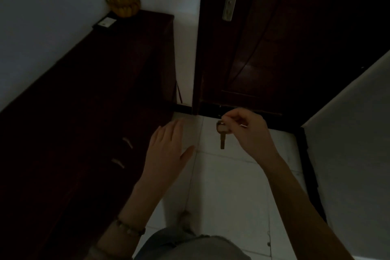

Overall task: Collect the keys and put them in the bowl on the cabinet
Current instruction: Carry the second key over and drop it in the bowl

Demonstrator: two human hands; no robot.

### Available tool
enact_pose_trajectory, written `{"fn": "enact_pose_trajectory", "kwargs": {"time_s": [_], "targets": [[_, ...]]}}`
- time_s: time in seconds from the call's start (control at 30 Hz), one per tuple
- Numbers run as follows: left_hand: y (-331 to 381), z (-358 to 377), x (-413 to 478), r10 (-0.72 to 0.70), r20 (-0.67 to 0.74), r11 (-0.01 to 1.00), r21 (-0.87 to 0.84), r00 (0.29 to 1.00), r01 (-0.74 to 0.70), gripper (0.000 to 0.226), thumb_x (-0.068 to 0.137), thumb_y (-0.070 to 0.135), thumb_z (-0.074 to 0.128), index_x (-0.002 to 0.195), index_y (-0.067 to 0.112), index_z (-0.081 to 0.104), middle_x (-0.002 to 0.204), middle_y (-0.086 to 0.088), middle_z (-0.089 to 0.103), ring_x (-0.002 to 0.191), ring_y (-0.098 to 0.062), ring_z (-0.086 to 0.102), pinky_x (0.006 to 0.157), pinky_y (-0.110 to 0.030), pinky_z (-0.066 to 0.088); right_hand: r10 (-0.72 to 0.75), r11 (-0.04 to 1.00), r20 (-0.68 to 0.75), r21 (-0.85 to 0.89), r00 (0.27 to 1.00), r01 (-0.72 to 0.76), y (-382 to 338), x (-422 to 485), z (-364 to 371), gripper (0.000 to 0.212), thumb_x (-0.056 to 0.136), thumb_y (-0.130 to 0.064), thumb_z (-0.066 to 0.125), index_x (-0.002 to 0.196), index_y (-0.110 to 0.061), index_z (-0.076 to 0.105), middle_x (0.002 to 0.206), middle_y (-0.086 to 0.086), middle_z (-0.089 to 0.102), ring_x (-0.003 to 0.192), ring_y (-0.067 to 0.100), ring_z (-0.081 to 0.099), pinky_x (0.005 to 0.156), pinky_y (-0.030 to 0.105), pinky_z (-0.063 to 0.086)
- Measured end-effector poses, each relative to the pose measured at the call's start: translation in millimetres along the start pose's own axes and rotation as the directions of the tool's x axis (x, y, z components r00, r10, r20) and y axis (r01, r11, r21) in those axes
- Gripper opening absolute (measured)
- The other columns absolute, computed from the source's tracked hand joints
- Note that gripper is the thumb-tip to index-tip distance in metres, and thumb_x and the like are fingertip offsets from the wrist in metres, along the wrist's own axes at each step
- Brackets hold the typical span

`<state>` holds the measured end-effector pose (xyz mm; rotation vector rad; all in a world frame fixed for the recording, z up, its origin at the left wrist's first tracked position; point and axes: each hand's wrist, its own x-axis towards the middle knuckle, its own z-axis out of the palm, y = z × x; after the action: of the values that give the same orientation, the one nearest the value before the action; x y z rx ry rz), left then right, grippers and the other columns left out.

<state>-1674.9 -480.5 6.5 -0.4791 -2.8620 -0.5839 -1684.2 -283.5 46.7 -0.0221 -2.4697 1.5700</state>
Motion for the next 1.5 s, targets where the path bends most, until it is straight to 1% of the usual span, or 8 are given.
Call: {"fn": "enact_pose_trajectory", "kwargs": {"time_s": [0.23, 0.37, 0.57, 0.7, 1.07, 1.23, 1.37, 1.5], "targets": [[-29, 5, 83, -0.040, 0.015, 0.999, 0.004, 0.999, 0.040, 0.070, 0.083, 0.035, 0.064, 0.138, 0.005, 0.032, 0.139, -0.017, 0.044, 0.128, -0.030, 0.041, 0.110, -0.043, 0.024, 0.017, 1.000, 0.035, 0.017, 0.999, -0.018, 14, 93, 15, 0.010, 0.083, -0.013, 0.062, 0.079, -0.020, 0.066, 0.072, -0.007, 0.065, 0.072, 0.012, 0.063, 0.072, 0.034, 0.056], [-47, 13, 133, -0.068, 0.009, 0.998, 0.019, 0.998, 0.068, 0.070, 0.083, 0.037, 0.063, 0.138, 0.004, 0.033, 0.138, -0.018, 0.045, 0.126, -0.031, 0.043, 0.108, -0.044, 0.027, -0.006, 1.000, 0.057, 0.018, 0.998, 0.005, 25, 152, 23, 0.013, 0.084, -0.013, 0.062, 0.076, -0.022, 0.065, 0.070, -0.007, 0.063, 0.068, 0.006, 0.060, 0.068, 0.028, 0.053], [-72, 31, 228, -0.129, -0.031, 0.991, 0.037, 0.991, 0.130, 0.066, 0.083, 0.033, 0.064, 0.135, 0.002, 0.038, 0.135, -0.019, 0.049, 0.124, -0.032, 0.046, 0.106, -0.048, 0.034, -0.034, 0.999, 0.131, 0.041, 0.991, 0.029, 42, 261, 40, 0.007, 0.085, -0.012, 0.061, 0.081, -0.010, 0.067, 0.075, 0.005, 0.066, 0.072, 0.012, 0.060, 0.068, 0.023, 0.049], [-83, 38, 299, -0.202, -0.056, 0.978, 0.035, 0.978, 0.204, 0.067, 0.085, 0.035, 0.062, 0.138, 0.005, 0.034, 0.139, -0.015, 0.044, 0.129, -0.028, 0.040, 0.110, -0.043, 0.026, -0.054, 0.998, 0.207, 0.049, 0.977, 0.045, 49, 345, 50, 0.007, 0.085, -0.013, 0.061, 0.081, -0.011, 0.066, 0.077, 0.005, 0.067, 0.072, 0.010, 0.061, 0.068, 0.020, 0.049], [-128, 42, 432, -0.415, -0.147, 0.899, 0.083, 0.898, 0.430, 0.070, 0.085, 0.039, 0.060, 0.140, 0.008, 0.029, 0.144, -0.014, 0.038, 0.133, -0.025, 0.034, 0.112, -0.041, 0.021, -0.221, 0.974, 0.425, 0.144, 0.878, 0.176, 49, 530, 107, 0.025, 0.084, -0.017, 0.062, 0.069, -0.038, 0.062, 0.071, -0.017, 0.064, 0.070, -0.005, 0.060, 0.065, 0.008, 0.047], [-160, 37, 463, -0.500, -0.178, 0.842, 0.131, 0.847, 0.524, 0.073, 0.083, 0.040, 0.061, 0.141, 0.010, 0.026, 0.145, -0.014, 0.037, 0.133, -0.026, 0.033, 0.112, -0.042, 0.022, -0.273, 0.961, 0.496, 0.176, 0.824, 0.212, 44, 581, 146, 0.014, 0.083, -0.021, 0.062, 0.075, -0.032, 0.065, 0.077, -0.011, 0.068, 0.074, 0.004, 0.064, 0.070, 0.020, 0.053], [-191, 33, 487, -0.532, -0.198, 0.817, 0.135, 0.823, 0.561, 0.073, 0.084, 0.041, 0.059, 0.141, 0.011, 0.025, 0.146, -0.013, 0.036, 0.133, -0.025, 0.032, 0.113, -0.042, 0.022, -0.314, 0.949, 0.521, 0.195, 0.794, 0.248, 37, 618, 177, 0.013, 0.083, -0.022, 0.062, 0.075, -0.032, 0.065, 0.076, -0.013, 0.067, 0.073, -0.002, 0.061, 0.065, 0.010, 0.047], [-224, 27, 512, -0.554, -0.212, 0.799, 0.136, 0.805, 0.585, 0.075, 0.084, 0.043, 0.058, 0.142, 0.013, 0.023, 0.147, -0.011, 0.033, 0.135, -0.023, 0.030, 0.113, -0.039, 0.017, -0.321, 0.947, 0.546, 0.182, 0.774, 0.264, 28, 652, 210, 0.007, 0.084, -0.023, 0.062, 0.080, -0.026, 0.067, 0.078, -0.010, 0.067, 0.075, 0.004, 0.062, 0.070, 0.022, 0.052]]}}
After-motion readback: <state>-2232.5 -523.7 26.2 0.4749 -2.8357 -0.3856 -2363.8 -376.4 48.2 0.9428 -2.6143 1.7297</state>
